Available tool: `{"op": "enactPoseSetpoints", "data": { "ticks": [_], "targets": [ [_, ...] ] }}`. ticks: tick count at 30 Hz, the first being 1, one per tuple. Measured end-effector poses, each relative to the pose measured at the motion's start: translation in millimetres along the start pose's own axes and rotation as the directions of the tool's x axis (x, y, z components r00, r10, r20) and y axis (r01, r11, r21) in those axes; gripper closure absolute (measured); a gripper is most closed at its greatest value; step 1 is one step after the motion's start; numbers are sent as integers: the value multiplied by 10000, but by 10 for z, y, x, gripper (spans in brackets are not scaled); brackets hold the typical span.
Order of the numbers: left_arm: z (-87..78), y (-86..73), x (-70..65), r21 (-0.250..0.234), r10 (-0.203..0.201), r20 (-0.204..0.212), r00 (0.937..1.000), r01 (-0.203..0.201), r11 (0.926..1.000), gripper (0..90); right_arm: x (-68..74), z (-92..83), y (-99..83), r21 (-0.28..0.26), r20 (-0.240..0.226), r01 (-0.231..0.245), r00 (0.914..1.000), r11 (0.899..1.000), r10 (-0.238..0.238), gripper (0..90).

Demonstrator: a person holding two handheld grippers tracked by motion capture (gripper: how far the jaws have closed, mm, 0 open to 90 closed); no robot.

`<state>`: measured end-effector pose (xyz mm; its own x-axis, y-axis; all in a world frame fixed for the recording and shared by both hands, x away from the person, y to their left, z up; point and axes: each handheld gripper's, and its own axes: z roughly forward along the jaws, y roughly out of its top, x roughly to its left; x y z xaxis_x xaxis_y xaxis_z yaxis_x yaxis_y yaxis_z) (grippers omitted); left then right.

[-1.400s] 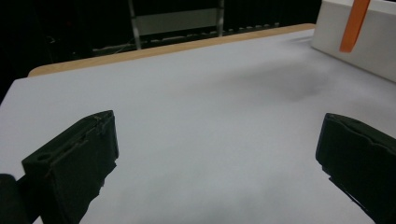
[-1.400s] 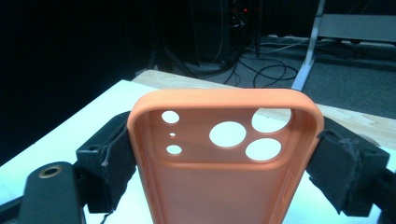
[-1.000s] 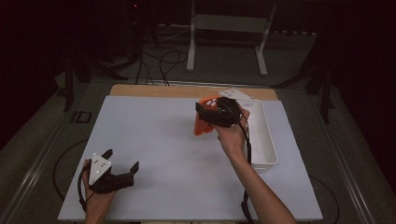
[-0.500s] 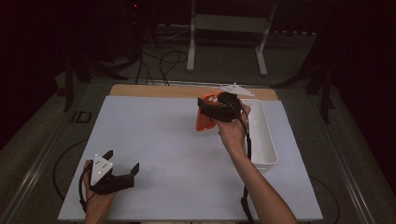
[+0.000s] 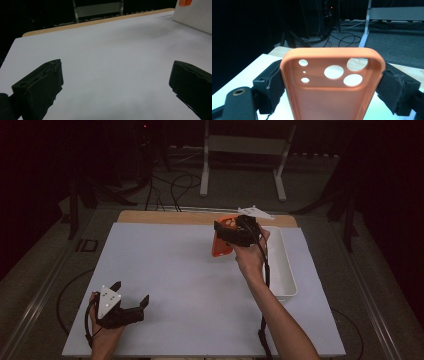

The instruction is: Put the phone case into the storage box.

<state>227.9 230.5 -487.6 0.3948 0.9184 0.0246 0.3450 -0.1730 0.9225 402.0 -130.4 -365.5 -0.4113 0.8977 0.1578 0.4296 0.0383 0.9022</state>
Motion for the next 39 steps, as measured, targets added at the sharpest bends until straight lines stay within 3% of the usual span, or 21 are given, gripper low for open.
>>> {"op": "enactPoseSetpoints", "data": {
  "ticks": [39],
  "targets": [
    [6,-7,-8,34,-13,18,10000,13,10000,1,-243,50,222,-162,684,-94,9976,9998,105,162]
  ]
}}
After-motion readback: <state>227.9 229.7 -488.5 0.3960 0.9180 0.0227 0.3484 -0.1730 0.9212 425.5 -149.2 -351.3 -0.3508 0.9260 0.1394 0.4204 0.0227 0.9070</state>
